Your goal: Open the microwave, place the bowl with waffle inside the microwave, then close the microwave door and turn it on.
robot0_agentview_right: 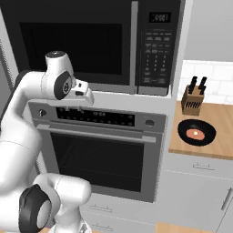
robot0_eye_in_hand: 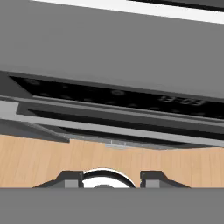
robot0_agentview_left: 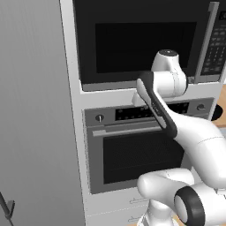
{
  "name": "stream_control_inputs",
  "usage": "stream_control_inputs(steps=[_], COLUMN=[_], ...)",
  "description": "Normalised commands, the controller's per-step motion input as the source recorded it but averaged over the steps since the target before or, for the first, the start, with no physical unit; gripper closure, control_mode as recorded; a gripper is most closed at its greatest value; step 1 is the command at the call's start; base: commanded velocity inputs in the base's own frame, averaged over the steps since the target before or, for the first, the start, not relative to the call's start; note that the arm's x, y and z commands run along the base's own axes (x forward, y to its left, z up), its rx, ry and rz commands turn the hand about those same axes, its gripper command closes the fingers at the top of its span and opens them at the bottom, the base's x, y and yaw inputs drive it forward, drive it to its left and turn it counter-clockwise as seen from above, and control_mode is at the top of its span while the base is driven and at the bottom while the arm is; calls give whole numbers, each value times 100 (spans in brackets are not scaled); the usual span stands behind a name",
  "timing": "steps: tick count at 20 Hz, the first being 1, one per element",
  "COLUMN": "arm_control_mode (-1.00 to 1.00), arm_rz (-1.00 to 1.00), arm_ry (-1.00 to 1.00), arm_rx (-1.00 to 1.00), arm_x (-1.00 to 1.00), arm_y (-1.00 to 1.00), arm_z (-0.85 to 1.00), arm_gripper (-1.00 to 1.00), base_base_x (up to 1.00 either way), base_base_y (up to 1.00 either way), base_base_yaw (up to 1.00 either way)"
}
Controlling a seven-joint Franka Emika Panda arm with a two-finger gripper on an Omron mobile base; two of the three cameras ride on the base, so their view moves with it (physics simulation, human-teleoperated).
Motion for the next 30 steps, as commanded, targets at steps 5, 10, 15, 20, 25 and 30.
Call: stream_control_inputs(steps=[5, 10, 15, 20, 25, 30], arm_control_mode=[-100, -100, -100, -100, -100, -100], arm_rz=[0, 0, 0, 0, 0, -2], arm_ry=[1, -1, -4, -7, -7, -8], arm_rx=[0, 0, 1, 0, 2, 1], arm_x=[-19, -60, -67, -42, -24, -11], arm_y=[0, -3, -11, -10, -22, -36], arm_z=[0, 0, 5, 12, 28, 43], arm_gripper=[-100, -100, -100, -100, -100, -100], base_base_x=[0, 0, 0, 0, 0, 0], base_base_y=[0, 0, 0, 0, 0, 0], base_base_yaw=[0, 0, 0, 0, 0, 0])
